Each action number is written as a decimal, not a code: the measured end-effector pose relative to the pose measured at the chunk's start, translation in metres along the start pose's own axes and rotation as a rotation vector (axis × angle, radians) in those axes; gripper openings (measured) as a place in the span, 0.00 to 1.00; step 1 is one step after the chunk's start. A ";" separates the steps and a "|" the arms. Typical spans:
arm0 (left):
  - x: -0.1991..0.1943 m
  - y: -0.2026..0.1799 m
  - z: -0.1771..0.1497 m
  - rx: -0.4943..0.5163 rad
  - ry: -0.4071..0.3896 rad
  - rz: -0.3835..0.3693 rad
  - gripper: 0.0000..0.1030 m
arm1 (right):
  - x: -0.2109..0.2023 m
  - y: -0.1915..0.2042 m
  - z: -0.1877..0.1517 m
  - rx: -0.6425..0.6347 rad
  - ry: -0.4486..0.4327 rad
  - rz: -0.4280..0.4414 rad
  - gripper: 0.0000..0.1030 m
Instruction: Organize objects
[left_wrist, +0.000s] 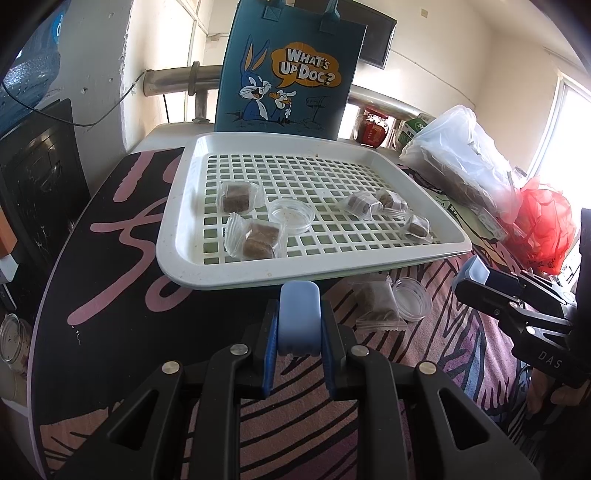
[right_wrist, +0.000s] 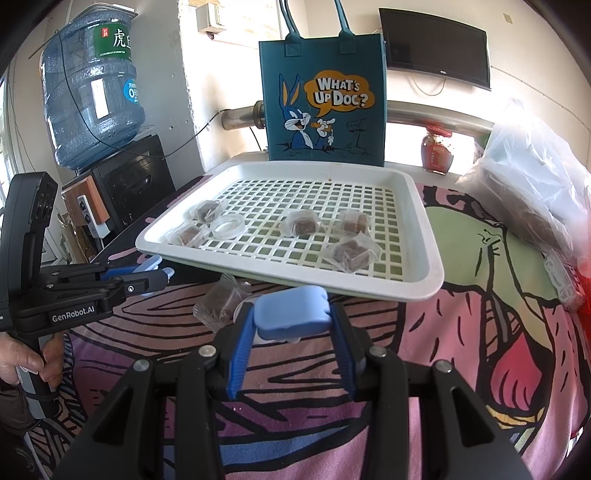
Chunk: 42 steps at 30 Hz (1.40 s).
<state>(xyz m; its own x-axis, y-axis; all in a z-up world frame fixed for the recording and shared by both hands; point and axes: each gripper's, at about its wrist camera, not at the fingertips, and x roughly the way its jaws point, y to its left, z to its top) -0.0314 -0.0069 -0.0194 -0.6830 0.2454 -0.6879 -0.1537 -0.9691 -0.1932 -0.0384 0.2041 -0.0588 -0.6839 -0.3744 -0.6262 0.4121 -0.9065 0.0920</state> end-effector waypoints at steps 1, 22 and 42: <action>0.000 0.001 0.000 -0.001 0.001 0.000 0.18 | 0.000 0.000 0.000 0.000 0.000 0.000 0.38; 0.001 0.004 0.000 -0.009 0.008 -0.001 0.18 | -0.001 0.001 0.000 0.000 -0.003 0.001 0.38; 0.002 0.006 0.001 -0.017 0.012 -0.002 0.18 | -0.001 0.000 0.000 0.000 -0.003 0.001 0.38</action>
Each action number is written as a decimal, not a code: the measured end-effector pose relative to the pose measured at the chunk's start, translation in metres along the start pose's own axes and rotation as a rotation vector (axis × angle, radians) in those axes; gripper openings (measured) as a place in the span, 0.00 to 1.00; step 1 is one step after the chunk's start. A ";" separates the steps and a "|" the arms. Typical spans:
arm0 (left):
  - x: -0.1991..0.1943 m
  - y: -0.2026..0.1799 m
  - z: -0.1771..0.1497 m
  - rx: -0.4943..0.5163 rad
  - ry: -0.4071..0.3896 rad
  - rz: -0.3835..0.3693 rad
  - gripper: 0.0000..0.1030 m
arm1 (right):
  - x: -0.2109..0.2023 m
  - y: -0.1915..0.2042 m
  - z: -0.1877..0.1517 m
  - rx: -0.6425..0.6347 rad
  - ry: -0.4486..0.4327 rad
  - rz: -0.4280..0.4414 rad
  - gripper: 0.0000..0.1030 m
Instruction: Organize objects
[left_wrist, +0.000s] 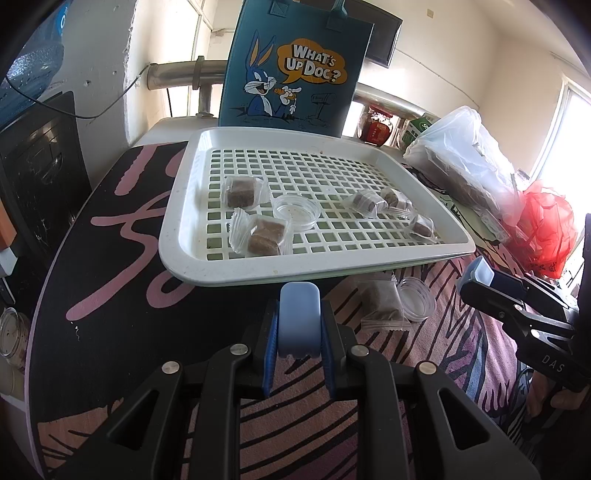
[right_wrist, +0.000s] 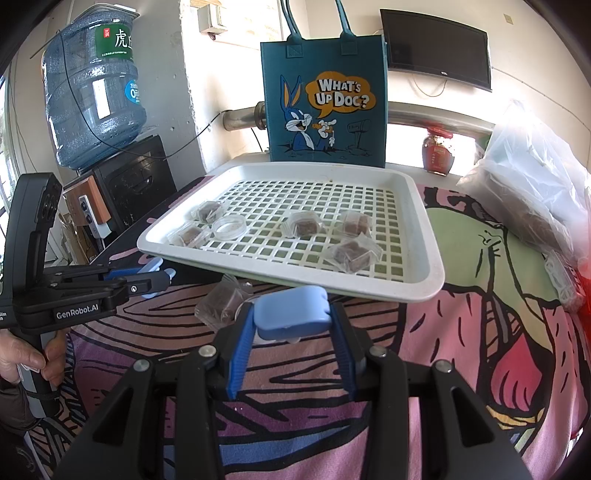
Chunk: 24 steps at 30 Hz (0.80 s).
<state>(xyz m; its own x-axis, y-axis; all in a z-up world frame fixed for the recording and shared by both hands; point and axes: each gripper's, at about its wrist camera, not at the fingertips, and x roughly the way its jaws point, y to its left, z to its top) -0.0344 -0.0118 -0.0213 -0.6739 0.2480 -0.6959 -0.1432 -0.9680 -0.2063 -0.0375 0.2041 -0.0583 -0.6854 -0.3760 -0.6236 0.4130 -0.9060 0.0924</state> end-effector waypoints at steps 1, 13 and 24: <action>0.000 0.000 0.000 0.000 -0.001 0.000 0.18 | 0.000 0.000 0.000 0.000 0.000 0.000 0.38; 0.000 0.000 0.000 -0.001 0.001 -0.002 0.18 | 0.000 0.000 0.000 0.000 0.000 0.000 0.38; 0.002 0.002 -0.001 -0.014 0.007 -0.001 0.18 | 0.000 0.001 0.000 0.000 0.000 -0.001 0.38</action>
